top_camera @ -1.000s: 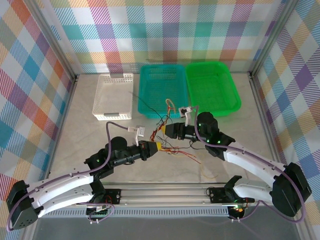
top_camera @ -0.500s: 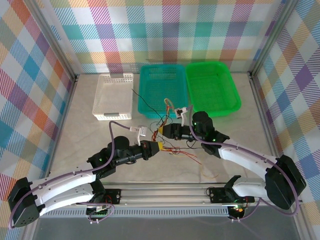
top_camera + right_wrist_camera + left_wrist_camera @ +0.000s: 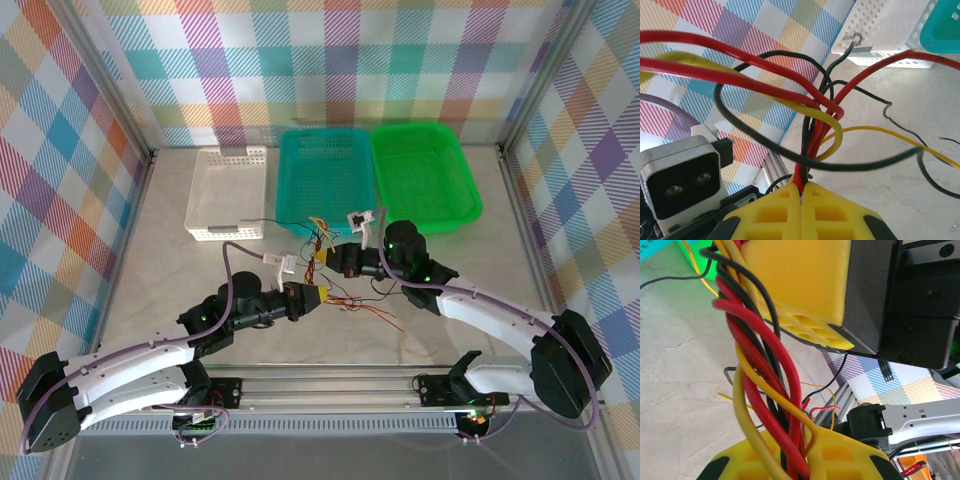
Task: Untangle the cables
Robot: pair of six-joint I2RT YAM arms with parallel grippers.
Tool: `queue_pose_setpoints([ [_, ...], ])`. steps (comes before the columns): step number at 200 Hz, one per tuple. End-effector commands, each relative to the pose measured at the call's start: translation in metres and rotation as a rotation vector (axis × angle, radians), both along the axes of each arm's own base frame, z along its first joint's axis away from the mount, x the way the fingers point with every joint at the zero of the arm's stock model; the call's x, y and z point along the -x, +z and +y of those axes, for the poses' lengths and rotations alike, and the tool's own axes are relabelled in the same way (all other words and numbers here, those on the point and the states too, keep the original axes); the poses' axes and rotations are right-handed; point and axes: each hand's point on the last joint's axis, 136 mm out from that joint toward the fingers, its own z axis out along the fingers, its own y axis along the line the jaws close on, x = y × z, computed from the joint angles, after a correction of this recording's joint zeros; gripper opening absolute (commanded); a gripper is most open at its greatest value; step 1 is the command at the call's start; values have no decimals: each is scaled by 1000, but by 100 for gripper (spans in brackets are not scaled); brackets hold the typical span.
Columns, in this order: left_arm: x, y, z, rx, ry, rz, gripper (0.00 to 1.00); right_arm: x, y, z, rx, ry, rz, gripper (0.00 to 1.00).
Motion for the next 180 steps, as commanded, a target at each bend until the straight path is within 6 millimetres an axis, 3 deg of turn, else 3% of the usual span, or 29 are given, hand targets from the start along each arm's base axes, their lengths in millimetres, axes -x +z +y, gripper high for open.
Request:
queue_pose_setpoints([
  [1,14,14,-3,3,-72,-54,4,-1,25,-2,-23,-15,-91,0],
  [46,13,16,4,-8,-53,-70,11,-3,24,-9,3,-52,-112,0],
  [65,13,18,7,-14,-41,-75,33,-2,24,-11,25,-54,-117,0],
  [88,12,21,10,-18,-33,-88,51,-1,24,-14,32,-64,-125,0],
  [121,13,23,10,-27,-40,-95,63,0,28,-17,32,-69,-140,0],
  [180,-2,49,44,-127,108,-222,68,20,33,-13,40,50,-169,0],
])
